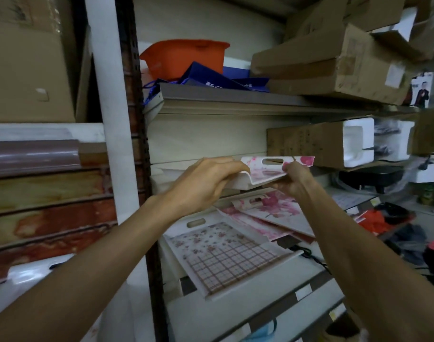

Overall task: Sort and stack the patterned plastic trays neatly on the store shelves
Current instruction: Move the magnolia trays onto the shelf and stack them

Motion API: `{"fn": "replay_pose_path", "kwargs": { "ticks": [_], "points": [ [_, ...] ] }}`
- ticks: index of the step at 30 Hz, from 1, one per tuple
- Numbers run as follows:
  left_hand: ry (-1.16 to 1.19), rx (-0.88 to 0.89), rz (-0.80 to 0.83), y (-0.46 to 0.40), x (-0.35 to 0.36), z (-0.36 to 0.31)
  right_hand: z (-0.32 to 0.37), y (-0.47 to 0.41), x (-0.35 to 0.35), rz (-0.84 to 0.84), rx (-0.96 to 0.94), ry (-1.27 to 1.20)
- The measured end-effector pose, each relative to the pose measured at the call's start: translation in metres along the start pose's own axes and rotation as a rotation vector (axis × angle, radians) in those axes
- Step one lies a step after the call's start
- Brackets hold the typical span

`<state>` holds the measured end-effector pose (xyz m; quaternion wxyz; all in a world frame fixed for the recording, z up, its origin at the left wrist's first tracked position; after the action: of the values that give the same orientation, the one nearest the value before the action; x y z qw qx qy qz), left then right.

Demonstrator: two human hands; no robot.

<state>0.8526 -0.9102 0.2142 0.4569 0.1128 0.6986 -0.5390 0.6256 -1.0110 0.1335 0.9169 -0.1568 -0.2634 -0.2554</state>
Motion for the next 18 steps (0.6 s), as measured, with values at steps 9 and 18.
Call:
{"fn": "replay_pose_path", "kwargs": {
  "ticks": [9, 18],
  "points": [
    [0.058, 0.13, 0.091, 0.068, 0.004, -0.045, -0.008, 0.064, -0.023, -0.043, -0.084, 0.002],
    [0.313, 0.084, 0.369, 0.151, 0.009, -0.041, -0.021, 0.161, -0.056, -0.232, -0.253, 0.179]
  ]
}}
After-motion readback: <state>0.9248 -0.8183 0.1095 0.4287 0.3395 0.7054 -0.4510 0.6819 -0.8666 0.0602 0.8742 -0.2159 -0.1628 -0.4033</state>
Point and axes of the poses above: each hand's wrist, its own y-axis away from the middle knuckle, its own x-axis out of the palm, z = x × y, the point moved 9 cm from there along -y, towards the middle knuckle, and after that the axes turned 12 degrees about -x, right-handed, at the moved point
